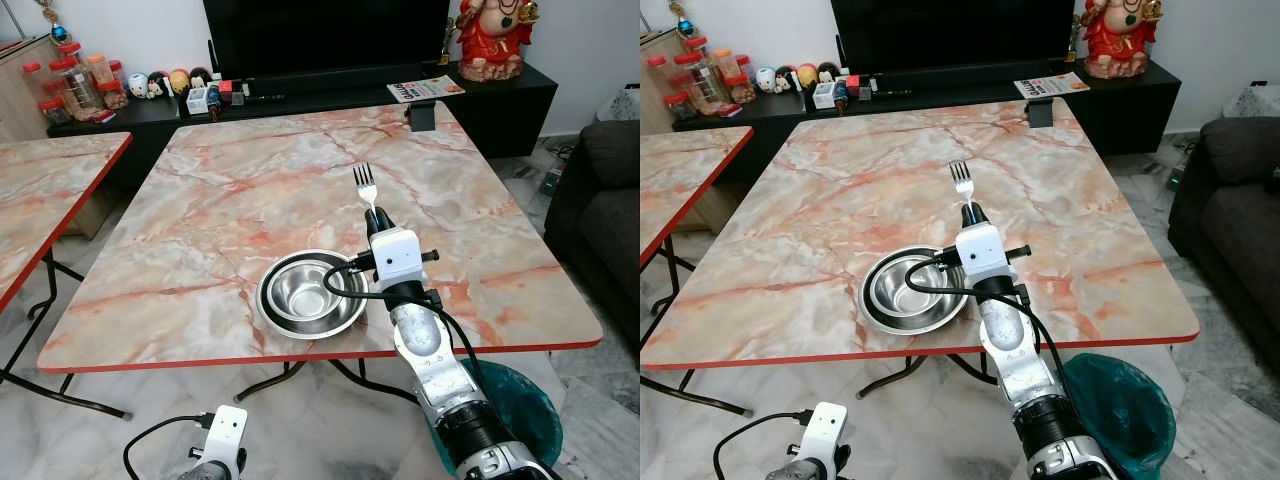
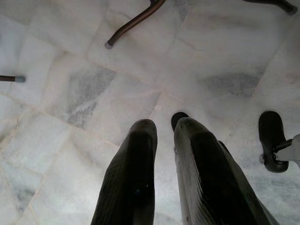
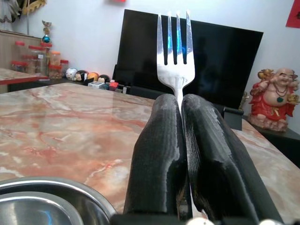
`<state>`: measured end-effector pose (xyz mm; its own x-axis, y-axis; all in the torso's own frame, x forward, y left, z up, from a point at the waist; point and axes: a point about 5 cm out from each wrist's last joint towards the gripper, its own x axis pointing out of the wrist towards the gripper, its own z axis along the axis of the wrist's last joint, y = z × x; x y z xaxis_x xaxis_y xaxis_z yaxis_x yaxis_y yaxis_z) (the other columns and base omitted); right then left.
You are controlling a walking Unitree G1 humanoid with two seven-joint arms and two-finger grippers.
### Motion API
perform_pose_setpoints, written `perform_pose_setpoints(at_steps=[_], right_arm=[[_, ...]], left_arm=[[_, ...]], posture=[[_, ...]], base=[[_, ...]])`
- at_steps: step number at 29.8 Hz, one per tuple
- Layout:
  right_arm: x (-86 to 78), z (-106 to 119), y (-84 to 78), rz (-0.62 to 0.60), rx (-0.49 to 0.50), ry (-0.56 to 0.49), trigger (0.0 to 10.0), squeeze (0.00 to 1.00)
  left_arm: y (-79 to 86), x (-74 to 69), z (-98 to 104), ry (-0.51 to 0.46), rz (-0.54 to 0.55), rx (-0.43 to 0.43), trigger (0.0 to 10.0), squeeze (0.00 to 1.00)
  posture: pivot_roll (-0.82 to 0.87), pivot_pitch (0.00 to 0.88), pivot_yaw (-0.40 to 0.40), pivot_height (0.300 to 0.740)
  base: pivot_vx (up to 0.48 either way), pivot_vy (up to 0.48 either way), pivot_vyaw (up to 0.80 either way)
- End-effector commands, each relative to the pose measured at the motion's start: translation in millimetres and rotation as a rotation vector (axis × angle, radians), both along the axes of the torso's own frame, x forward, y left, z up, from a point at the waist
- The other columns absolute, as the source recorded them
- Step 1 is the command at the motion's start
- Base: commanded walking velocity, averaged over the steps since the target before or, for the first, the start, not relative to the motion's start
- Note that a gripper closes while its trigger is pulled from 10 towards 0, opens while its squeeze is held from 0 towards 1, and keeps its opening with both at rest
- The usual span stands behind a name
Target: Setting the table
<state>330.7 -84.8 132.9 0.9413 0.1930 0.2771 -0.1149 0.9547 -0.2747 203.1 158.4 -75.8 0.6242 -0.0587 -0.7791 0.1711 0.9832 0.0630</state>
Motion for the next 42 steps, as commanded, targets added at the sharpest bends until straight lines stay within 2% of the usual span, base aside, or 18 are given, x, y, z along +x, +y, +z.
perform_pose_setpoints(at_steps=[1, 14, 28, 36, 38, 42], right_arm=[[1.9, 2.6, 3.1, 0.011, 0.000, -0.002, 10.0, 0.00], [2.7, 2.5, 2.8, 0.013, 0.001, 0.001, 10.0, 0.00], [2.5, -0.1, 4.0, 0.019, 0.004, 0.019, 10.0, 0.00], [-2.3, -21.4, -4.5, -0.040, 0.010, 0.133, 10.0, 0.00], [-5.0, -41.9, -17.8, -0.127, 0.046, 0.256, 10.0, 0.00], [-6.5, -48.5, -22.7, -0.152, 0.057, 0.296, 10.0, 0.00]], left_arm=[[1.9, 0.3, -0.1, 0.009, 0.000, 0.016, 10.0, 0.00], [1.2, 1.1, 0.3, 0.006, 0.007, 0.013, 10.0, 0.00], [2.3, 1.3, 0.3, 0.010, 0.016, 0.015, 10.0, 0.00], [3.8, 0.2, -0.2, 0.014, 0.017, 0.016, 10.0, 0.00], [3.8, -0.1, -0.4, 0.014, 0.013, 0.017, 10.0, 0.00], [3.9, -0.4, -0.5, 0.015, 0.011, 0.018, 10.0, 0.00]], posture=[[-0.11, 0.000, 0.088, 0.740], [-0.11, 0.000, 0.083, 0.740], [-0.11, 0.000, 0.083, 0.740], [-0.11, 0.000, 0.088, 0.740], [-0.12, 0.000, 0.090, 0.740], [-0.11, 0.000, 0.090, 0.740]], base=[[0.247, -0.292, 0.00], [0.227, -0.308, 0.00], [0.000, 0.000, 0.00], [0.000, 0.000, 0.00], [0.000, 0.000, 0.00], [0.000, 0.000, 0.00]])
